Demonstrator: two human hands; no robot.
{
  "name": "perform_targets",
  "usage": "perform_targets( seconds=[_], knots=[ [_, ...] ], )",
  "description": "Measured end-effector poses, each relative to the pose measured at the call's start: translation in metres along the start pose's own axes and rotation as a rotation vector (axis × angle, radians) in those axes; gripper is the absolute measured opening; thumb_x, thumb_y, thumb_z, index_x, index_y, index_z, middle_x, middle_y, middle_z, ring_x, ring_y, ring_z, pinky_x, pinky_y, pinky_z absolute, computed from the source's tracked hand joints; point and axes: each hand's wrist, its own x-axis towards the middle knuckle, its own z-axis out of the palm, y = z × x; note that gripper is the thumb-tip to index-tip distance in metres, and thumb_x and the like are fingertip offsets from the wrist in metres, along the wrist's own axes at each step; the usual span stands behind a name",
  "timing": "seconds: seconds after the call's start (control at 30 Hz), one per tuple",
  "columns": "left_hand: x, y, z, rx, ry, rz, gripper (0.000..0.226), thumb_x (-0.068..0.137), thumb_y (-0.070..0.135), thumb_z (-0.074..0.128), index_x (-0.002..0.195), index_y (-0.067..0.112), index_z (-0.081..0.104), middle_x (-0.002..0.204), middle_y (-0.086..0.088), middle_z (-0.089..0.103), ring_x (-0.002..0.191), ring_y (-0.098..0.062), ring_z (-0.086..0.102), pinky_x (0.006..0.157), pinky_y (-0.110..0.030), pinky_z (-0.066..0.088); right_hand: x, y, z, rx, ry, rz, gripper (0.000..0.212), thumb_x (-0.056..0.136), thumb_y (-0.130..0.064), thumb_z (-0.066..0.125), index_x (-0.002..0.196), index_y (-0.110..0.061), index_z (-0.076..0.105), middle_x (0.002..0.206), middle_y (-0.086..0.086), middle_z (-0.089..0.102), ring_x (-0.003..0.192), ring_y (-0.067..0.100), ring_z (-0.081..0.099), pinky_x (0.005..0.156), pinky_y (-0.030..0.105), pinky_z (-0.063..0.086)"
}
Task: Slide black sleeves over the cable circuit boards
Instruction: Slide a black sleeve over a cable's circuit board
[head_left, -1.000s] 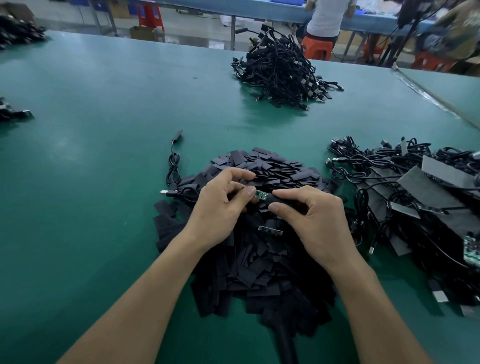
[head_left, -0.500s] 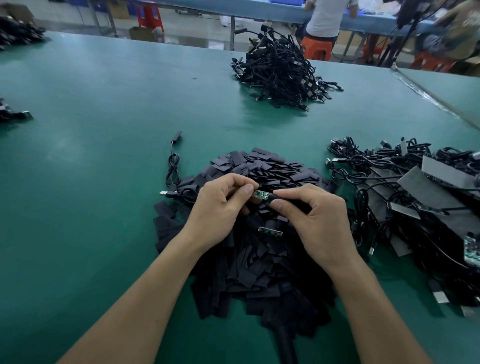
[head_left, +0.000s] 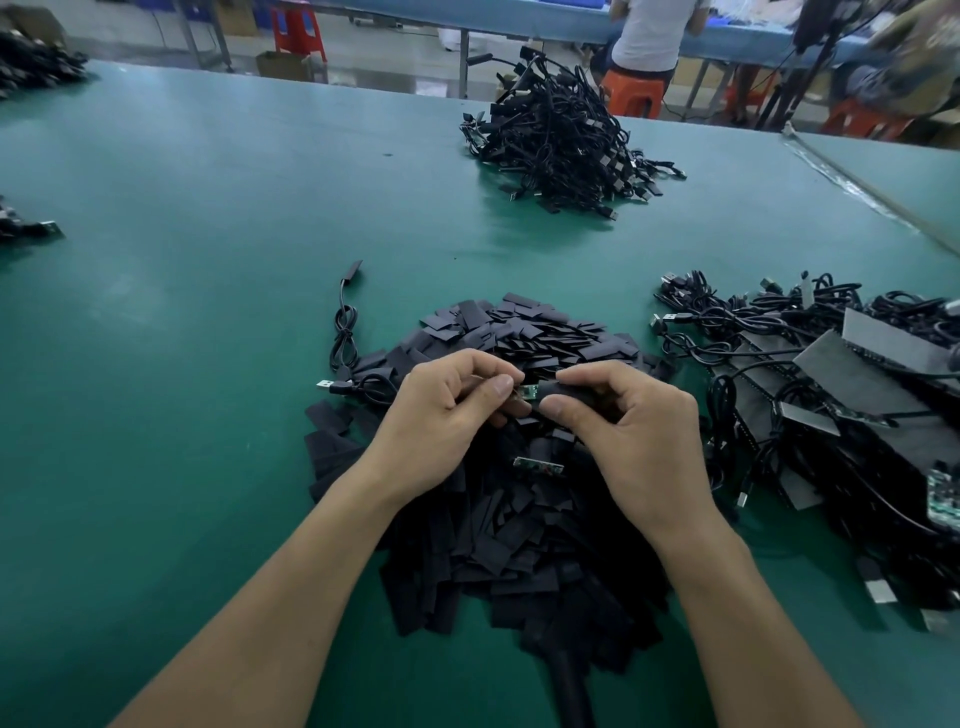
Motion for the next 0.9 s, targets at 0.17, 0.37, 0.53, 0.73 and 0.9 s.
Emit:
perform_targets(
  seconds=[0.17, 0.37, 0.53, 0.73, 0.9],
  knots=[
    [0.0002, -0.0016, -0.0007, 0.009, 0.002, -0.009, 0.009, 0.097, 0.012, 0.063, 0.099, 0.019, 0.068, 0.082, 0.004, 0.077, 0.08, -0.009, 0.073, 0.075, -0.019, 0.053, -0.0008, 0.003, -0.0017, 0.056, -0.044, -0.018, 0.015, 0.08, -0.017, 0.082, 0.088, -0.027, 0.074, 0.079, -0.016, 0.071, 0.076, 0.001, 0.067, 0.069, 0.009, 0.047],
    [0.0006, -0.0039, -0.0013, 0.119, 0.119, -0.001, 0.008, 0.094, 0.025, 0.068, 0.088, 0.024, 0.071, 0.073, 0.006, 0.075, 0.073, -0.013, 0.073, 0.076, -0.039, 0.06, -0.0003, 0.0043, -0.0017, 0.085, 0.002, -0.03, 0.03, 0.078, -0.012, 0.082, 0.09, -0.035, 0.069, 0.082, -0.019, 0.07, 0.078, -0.003, 0.067, 0.072, 0.006, 0.047],
    [0.0017, -0.0034, -0.0028, 0.105, 0.091, 0.003, 0.008, 0.094, 0.023, 0.068, 0.089, 0.021, 0.075, 0.075, 0.005, 0.075, 0.073, -0.014, 0.071, 0.074, -0.032, 0.058, -0.0013, 0.0053, -0.0026, 0.028, -0.033, -0.072, 0.028, 0.074, -0.026, 0.084, 0.1, -0.025, 0.076, 0.09, -0.02, 0.072, 0.085, -0.002, 0.069, 0.079, 0.013, 0.052],
    [0.0016, -0.0041, -0.0018, 0.1, 0.025, 0.007, 0.011, 0.096, 0.022, 0.065, 0.092, 0.021, 0.075, 0.081, 0.005, 0.076, 0.08, -0.018, 0.073, 0.083, -0.042, 0.059, -0.0031, 0.0006, 0.0014, -0.019, -0.037, -0.16, 0.024, 0.077, -0.026, 0.082, 0.1, -0.019, 0.077, 0.088, -0.027, 0.066, 0.083, -0.005, 0.067, 0.076, 0.014, 0.053],
    [0.0002, -0.0049, -0.0044, 0.031, -0.036, 0.028, 0.018, 0.096, 0.015, 0.062, 0.102, 0.026, 0.075, 0.089, 0.006, 0.077, 0.085, -0.01, 0.072, 0.08, -0.022, 0.055, -0.0029, 0.0009, 0.0019, 0.003, -0.014, -0.132, 0.022, 0.078, -0.025, 0.082, 0.099, -0.022, 0.077, 0.087, -0.018, 0.071, 0.081, 0.001, 0.069, 0.075, 0.023, 0.056]
  ],
)
